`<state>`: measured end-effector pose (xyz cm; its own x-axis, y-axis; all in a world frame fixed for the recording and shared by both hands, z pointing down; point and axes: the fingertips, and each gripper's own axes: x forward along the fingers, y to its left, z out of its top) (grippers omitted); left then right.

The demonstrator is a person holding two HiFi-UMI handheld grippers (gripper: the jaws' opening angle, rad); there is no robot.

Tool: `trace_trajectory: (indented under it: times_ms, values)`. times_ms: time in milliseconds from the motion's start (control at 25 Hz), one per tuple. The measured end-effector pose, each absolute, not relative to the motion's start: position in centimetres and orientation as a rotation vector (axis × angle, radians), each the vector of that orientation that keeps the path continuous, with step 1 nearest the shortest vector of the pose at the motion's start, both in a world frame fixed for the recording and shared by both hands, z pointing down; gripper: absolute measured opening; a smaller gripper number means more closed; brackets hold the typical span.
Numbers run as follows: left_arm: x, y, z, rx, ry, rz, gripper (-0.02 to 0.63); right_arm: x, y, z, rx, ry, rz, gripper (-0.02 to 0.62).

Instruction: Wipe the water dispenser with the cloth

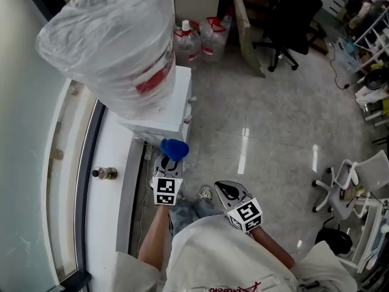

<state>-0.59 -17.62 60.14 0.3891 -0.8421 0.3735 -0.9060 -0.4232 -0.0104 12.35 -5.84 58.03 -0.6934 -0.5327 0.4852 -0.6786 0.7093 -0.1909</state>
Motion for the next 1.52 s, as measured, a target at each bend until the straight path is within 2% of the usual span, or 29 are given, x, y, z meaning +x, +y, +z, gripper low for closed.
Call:
trace_trajectory:
  times_ms: [680,1240,1520]
  values:
    - [1.8,-9.4,48.3,2.407,-1.703,0.252,0.091,14.1,-6.0,54.1,0.959,-2.657,0.389,0.015]
    - [4.6,0.6,48.9,2.450,-1.569,0.284,0.091,11.8,0.4,50.0,0.949,-2.754,0.347,0.015]
    - [3.4,5.5,49.1,2.433,-1.600,0.262,0.091,10.6,5.6,49.2,0.975,-2.745,0.279,0.015]
